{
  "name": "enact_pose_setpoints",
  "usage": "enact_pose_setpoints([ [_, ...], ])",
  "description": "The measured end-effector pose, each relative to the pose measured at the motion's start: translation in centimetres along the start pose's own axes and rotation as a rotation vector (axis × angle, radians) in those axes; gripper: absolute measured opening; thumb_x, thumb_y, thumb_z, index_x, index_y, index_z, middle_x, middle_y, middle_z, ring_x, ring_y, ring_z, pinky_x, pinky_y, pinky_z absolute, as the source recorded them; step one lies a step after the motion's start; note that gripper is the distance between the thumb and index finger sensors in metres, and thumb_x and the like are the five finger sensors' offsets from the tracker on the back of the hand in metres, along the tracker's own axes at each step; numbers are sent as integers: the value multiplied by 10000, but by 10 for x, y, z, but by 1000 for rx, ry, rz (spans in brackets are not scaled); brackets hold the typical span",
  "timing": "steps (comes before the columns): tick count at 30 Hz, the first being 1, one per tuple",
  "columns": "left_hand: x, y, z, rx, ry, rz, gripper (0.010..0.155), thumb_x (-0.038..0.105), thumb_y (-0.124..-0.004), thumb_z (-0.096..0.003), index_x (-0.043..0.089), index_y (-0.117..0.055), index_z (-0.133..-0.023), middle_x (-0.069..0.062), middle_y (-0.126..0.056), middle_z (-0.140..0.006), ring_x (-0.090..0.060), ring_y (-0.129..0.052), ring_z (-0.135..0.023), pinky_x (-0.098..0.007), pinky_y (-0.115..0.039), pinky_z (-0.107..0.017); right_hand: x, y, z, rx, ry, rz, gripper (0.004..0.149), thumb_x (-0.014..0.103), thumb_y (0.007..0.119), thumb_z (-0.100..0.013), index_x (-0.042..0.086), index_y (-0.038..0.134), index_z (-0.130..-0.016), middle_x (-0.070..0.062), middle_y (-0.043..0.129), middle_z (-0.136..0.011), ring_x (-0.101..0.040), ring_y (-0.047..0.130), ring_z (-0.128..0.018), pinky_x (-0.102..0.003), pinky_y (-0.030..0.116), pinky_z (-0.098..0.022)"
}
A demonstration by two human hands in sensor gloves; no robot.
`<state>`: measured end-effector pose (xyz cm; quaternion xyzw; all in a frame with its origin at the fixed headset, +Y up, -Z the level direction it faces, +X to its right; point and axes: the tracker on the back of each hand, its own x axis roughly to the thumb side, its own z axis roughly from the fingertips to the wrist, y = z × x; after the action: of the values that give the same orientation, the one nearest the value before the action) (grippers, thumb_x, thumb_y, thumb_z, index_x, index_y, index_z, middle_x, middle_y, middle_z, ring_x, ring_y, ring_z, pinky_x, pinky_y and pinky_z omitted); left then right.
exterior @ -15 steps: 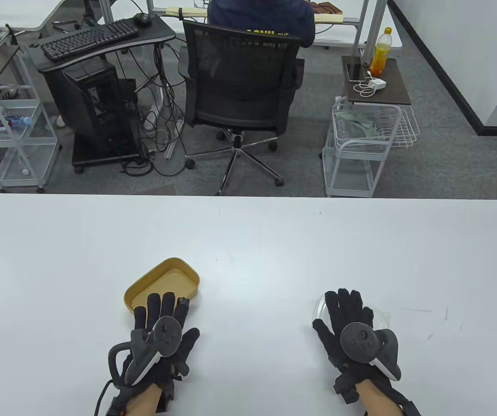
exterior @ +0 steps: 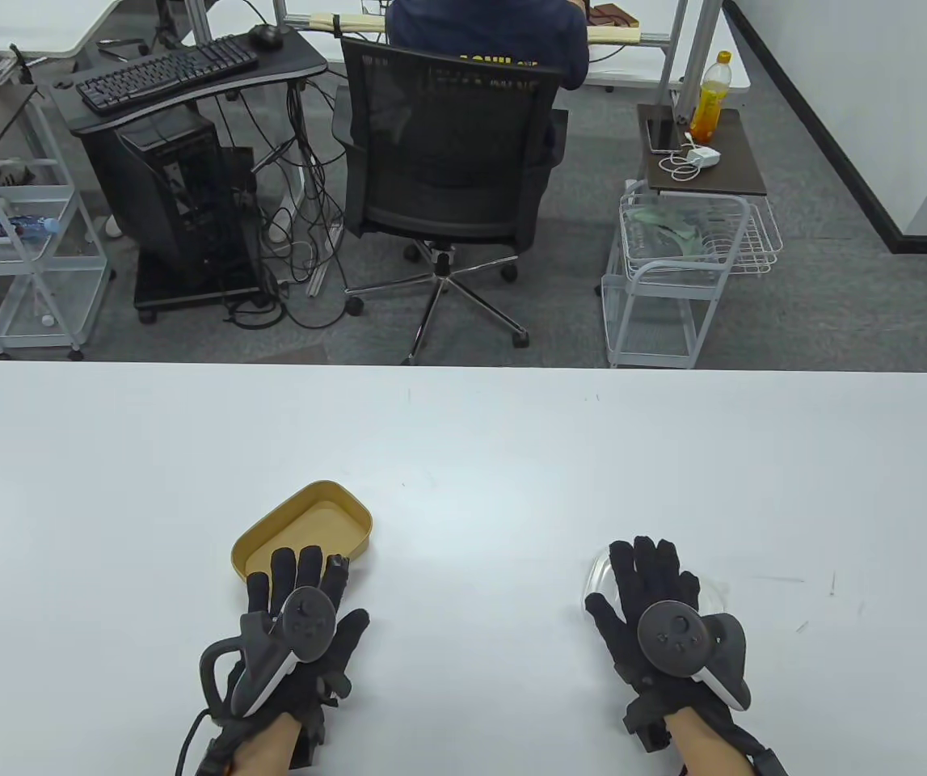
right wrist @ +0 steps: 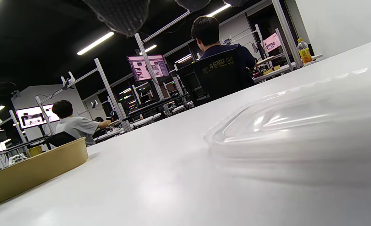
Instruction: Cover the takeout box
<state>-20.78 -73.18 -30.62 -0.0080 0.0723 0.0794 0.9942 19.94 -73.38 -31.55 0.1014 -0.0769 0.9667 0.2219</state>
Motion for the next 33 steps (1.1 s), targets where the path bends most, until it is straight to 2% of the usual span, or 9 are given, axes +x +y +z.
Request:
enact_pose_setpoints([
  [7, -10, 5, -7, 9, 69, 34, 723, 765, -623, -335, 565, -522, -1023, 211, -439, -1240, -97, -301, -1193, -321, -202, -847, -1, -6, 1, -16, 1, -12, 705, 432, 665, -621, 3, 452, -1138, -375, 379, -1148, -601, 310, -1013, -792, 358, -609],
  [21, -50, 25, -38, 16, 388, 71, 727, 749, -667, -366, 494, -561, -1039, 135, -507, -1233, -161, -419, -1176, -345, -342, -847, -3, -14, 4, -47, 4, -25, 708, 429, 666, -622, -5, 448, -1137, -386, 380, -1143, -609, 314, -1008, -797, 359, -603],
  [28, -57, 23, -52, -5, 530, 40, 756, 739, -702, -368, 426, -571, -1044, 71, -719, -1150, -222, -675, -1072, -363, -544, -792, -5, -16, 5, -62, 14, -33, 710, 428, 668, -622, -9, 446, -1137, -388, 377, -1143, -612, 314, -1007, -799, 360, -601],
  [33, -59, 15, -62, -33, 634, -52, 790, 732, -728, -363, 352, -584, -1041, 33, -901, -980, -199, -921, -837, -361, -686, -686, -5, -17, 5, -61, 20, -39, 710, 427, 668, -622, -10, 445, -1136, -391, 376, -1142, -613, 311, -1006, -800, 358, -601],
])
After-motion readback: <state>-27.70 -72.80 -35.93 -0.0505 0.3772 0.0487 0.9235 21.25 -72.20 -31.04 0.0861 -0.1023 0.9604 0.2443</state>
